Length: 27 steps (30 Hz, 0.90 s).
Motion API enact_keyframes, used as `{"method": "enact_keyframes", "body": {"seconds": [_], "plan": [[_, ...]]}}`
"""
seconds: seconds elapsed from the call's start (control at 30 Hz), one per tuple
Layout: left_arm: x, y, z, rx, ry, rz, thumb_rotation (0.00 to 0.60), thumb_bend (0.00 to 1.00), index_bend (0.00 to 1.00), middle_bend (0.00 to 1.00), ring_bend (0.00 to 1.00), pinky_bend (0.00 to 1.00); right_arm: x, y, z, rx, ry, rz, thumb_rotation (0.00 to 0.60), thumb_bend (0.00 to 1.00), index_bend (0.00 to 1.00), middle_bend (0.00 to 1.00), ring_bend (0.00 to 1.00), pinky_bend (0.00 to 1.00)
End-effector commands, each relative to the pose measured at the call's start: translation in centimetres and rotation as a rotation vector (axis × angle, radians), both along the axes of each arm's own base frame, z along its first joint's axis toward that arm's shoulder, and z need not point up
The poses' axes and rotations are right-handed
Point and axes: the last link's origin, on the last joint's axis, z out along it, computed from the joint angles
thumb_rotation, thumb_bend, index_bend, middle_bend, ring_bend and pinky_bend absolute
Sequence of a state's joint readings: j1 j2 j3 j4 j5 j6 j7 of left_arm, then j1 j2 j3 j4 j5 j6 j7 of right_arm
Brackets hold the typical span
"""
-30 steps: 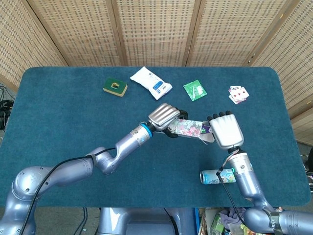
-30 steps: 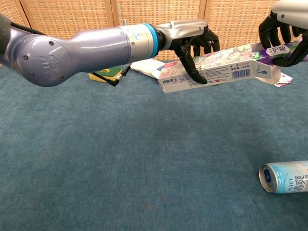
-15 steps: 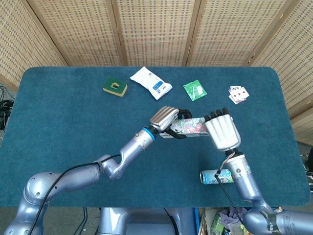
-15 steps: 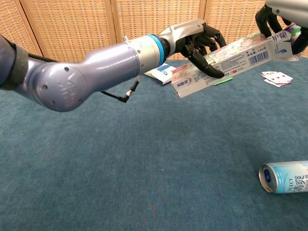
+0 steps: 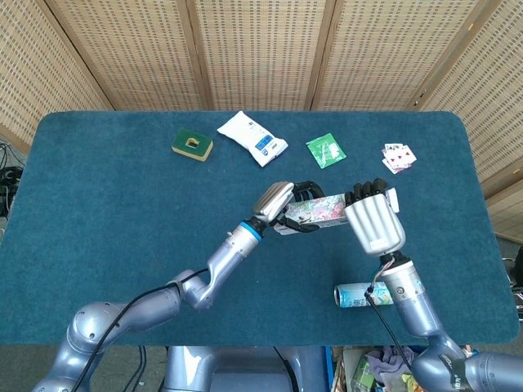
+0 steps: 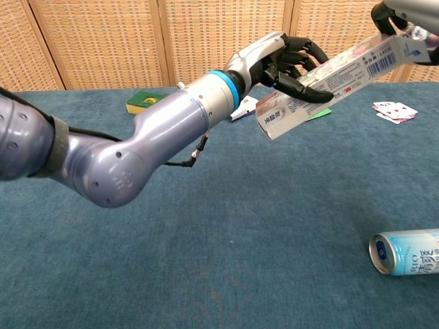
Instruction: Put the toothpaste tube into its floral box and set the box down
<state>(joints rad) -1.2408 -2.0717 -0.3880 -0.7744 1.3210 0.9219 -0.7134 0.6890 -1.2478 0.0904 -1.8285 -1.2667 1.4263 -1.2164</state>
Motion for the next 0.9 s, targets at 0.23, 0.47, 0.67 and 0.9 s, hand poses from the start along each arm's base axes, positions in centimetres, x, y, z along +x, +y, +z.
{"method": "enact_keyframes", "body": {"seconds": [0.23,0.47,0.67,0.9], "plan": [[-0.2,-0.4,-1.6,-0.034,-0.178,0.067,0.6,0.27,0.55,0.49,0.48,0.5,-0.2,0.7,1.8,-0.173,0.085,0.079,0.6,0.06,0.03,0.0,0.11,0.14],[-0.5,0.0,-0.6,-0.005,-0.31,0.086,0.6,0.3,0.55,0.49,0.48,0.5,-1.7,0.2,4.8,-0.279,0.03,0.095,0.6,0.06,0.0,0.0,0.04,0.01],[-1.8,1.0,2.4,0.017,-0.486,0.095,0.6,0.3,0.55,0.49,0.48,0.5,-6.7,-1.2,8.2,-0.315,-0.107,-0.048,0.6,0.02,0.0,0.0,0.02,0.0],[-3.7,1.5,4.2,-0.033,-0.575,0.139,0.6,0.31,0.55,0.44,0.45,0.5,-10.7,-2.1,9.6,-0.305,-0.178,-0.17,0.6,0.0,0.0,0.0,0.02,0.0]]}}
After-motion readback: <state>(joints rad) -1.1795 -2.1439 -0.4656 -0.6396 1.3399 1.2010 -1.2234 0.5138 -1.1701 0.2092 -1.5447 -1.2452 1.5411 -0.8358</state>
